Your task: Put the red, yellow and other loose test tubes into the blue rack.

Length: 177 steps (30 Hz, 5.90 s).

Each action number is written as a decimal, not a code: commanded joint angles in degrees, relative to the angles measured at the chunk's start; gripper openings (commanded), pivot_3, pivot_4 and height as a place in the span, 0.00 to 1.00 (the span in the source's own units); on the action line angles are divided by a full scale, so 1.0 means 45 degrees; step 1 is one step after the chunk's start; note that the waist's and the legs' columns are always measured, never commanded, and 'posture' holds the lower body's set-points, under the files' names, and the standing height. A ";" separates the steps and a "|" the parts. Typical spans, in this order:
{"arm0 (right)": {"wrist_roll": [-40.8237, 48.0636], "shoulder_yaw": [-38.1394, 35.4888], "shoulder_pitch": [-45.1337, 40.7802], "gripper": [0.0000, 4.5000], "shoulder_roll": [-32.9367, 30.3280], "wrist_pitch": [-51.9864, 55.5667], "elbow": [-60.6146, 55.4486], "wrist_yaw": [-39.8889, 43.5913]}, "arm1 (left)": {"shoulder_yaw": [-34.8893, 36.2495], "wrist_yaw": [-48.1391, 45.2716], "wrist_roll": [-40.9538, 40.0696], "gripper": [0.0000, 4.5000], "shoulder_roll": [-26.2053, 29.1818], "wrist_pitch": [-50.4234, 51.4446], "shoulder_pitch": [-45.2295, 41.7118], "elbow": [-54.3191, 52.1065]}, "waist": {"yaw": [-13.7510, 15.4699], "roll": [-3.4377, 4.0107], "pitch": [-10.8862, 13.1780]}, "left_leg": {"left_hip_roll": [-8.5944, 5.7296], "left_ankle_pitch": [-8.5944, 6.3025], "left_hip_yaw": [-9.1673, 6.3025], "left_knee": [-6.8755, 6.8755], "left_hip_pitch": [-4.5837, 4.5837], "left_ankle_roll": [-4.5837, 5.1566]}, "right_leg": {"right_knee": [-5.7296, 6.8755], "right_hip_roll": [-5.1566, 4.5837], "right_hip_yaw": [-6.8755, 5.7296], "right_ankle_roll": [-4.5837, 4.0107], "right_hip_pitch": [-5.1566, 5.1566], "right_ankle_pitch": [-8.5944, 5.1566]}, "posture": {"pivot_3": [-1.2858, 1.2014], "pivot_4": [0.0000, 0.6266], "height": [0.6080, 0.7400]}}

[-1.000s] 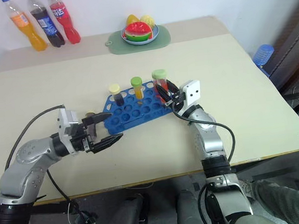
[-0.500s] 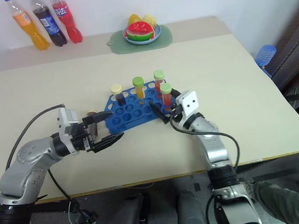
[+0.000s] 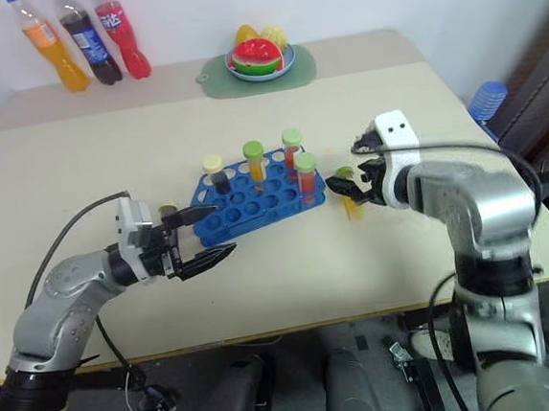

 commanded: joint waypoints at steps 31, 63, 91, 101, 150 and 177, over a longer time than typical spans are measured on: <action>-0.4490 0.6030 0.2451 0.19 -0.6871 -1.0156 0.1941 0.5301 | 0.0734 0.0737 -0.0212 1.00 0.0119 -0.0143 0.0582 -0.0778 | 0.0515 -0.0040 -0.0025 | -0.0022 -0.0023 -0.0002 0.0039 -0.0001 0.0035 | -0.0062 -0.0005 -0.0038 0.0009 0.0030 0.0003 | 0.52 0.24 1.00; -0.1767 0.3271 0.2130 0.19 0.6080 -2.0760 0.6054 0.2690 | 0.2346 -0.0416 -0.0283 1.00 0.0642 -0.1881 0.2281 0.0055 | -0.0149 -0.0054 -0.0005 | -0.0001 -0.0002 -0.0032 -0.0026 0.0031 -0.0010 | -0.0016 0.0027 -0.0031 0.0004 -0.0031 0.0002 | 0.52 0.24 1.00; -0.2668 0.3102 0.2985 0.19 0.6491 -2.3190 0.7686 0.2237 | 0.2365 0.0059 -0.0519 1.00 0.0760 -0.1195 0.2234 -0.0223 | -0.0097 -0.0044 -0.0023 | -0.0004 0.0001 -0.0040 -0.0019 0.0048 -0.0017 | -0.0002 0.0034 -0.0031 0.0002 -0.0016 0.0001 | 0.52 0.24 1.00; -0.2646 0.2818 0.1910 0.51 0.6678 -2.4084 0.9389 0.2575 | 0.2475 0.0264 -0.0603 1.00 0.0629 -0.0992 0.2117 -0.0196 | -0.0159 -0.0043 -0.0022 | 0.0007 0.0007 -0.0041 -0.0023 0.0054 -0.0027 | 0.0006 0.0046 -0.0030 0.0000 -0.0018 0.0002 | 0.52 0.24 1.00; -0.2962 0.3648 0.3646 0.16 0.3683 -1.4803 0.0934 0.1447 | 0.3064 0.2216 -0.2005 1.00 -0.0136 0.0424 0.2548 -0.1165 | -0.0034 -0.0039 -0.0018 | 0.0002 0.0003 -0.0041 -0.0026 0.0041 -0.0021 | -0.0014 0.0014 -0.0026 -0.0002 -0.0015 0.0001 | 0.52 0.24 1.00; -0.2455 0.2631 0.6964 0.94 -0.0303 -1.4853 -0.2730 0.3362 | 0.5089 1.0134 -0.4194 1.00 0.0055 0.6641 0.2299 -0.3242 | -0.0009 -0.0050 -0.0012 | 0.0002 -0.0001 -0.0049 -0.0018 0.0037 -0.0014 | -0.0020 0.0012 -0.0029 0.0002 0.0049 -0.0001 | 0.52 0.24 1.00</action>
